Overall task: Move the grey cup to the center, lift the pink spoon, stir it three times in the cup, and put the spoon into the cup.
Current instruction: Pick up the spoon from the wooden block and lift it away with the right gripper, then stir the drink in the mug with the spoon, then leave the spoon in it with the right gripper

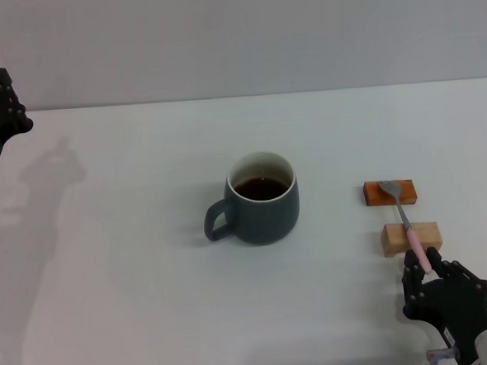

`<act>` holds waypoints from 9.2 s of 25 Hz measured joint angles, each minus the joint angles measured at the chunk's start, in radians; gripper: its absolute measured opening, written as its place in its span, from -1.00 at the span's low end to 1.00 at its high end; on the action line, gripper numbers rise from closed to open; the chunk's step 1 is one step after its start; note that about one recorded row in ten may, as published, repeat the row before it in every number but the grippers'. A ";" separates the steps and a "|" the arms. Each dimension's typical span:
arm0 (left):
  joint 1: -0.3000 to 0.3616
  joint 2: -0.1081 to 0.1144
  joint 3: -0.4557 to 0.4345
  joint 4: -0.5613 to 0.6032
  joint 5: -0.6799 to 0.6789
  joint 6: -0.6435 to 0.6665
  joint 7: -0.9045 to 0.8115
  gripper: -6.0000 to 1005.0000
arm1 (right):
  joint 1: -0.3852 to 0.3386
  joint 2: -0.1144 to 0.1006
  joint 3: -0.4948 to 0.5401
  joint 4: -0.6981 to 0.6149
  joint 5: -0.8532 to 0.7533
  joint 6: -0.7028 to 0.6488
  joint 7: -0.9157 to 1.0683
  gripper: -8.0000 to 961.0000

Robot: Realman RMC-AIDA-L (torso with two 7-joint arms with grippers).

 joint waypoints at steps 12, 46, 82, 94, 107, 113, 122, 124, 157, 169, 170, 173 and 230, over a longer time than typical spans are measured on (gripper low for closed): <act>0.004 0.000 0.006 0.000 0.000 0.005 -0.001 -0.99 | -0.001 0.000 -0.006 -0.003 0.000 -0.007 0.000 -0.67; -0.002 0.000 0.005 -0.005 0.000 0.005 -0.002 -0.99 | -0.019 -0.045 0.041 0.163 0.000 0.008 -0.194 -0.73; -0.021 -0.003 -0.053 0.002 -0.011 0.006 0.001 -0.99 | 0.155 0.002 0.939 0.928 -0.494 1.595 -0.122 -0.73; -0.034 -0.004 -0.080 -0.004 -0.011 0.000 0.005 -0.99 | 0.467 -0.003 1.155 0.941 -0.500 2.020 -0.031 -0.73; -0.039 -0.005 -0.090 -0.001 -0.011 -0.001 0.002 -0.99 | 0.746 -0.005 1.347 0.810 -0.511 2.372 0.047 -0.73; -0.040 -0.005 -0.090 -0.001 -0.011 -0.001 -0.001 -0.99 | 0.820 -0.015 1.359 0.711 -0.549 2.438 0.053 -0.73; -0.048 -0.008 -0.090 -0.005 -0.011 -0.005 0.006 -0.99 | 0.929 -0.035 1.361 0.558 -0.584 2.537 0.065 -0.73; -0.048 -0.008 -0.090 -0.005 -0.011 -0.005 0.006 -0.99 | 0.941 -0.039 1.362 0.528 -0.584 2.543 0.065 -0.73; -0.047 -0.009 -0.090 -0.012 -0.011 -0.003 0.008 -0.99 | 1.078 -0.054 1.350 0.158 -0.597 2.500 0.000 -0.73; -0.032 -0.009 -0.089 -0.014 -0.011 0.005 0.000 -0.99 | 1.154 -0.043 1.347 -0.025 -0.635 2.409 -0.058 -0.73; -0.031 -0.009 -0.090 -0.014 -0.011 0.005 0.000 -0.99 | 1.154 -0.043 1.347 -0.025 -0.635 2.409 -0.058 -0.73; -0.031 -0.009 -0.090 -0.021 -0.011 0.006 0.000 -0.99 | 1.166 -0.041 1.347 -0.061 -0.635 2.386 -0.070 -0.73; -0.052 -0.005 -0.105 -0.034 -0.011 0.010 0.008 -0.99 | 1.284 -0.013 1.324 -0.153 -0.680 2.348 -0.084 -0.74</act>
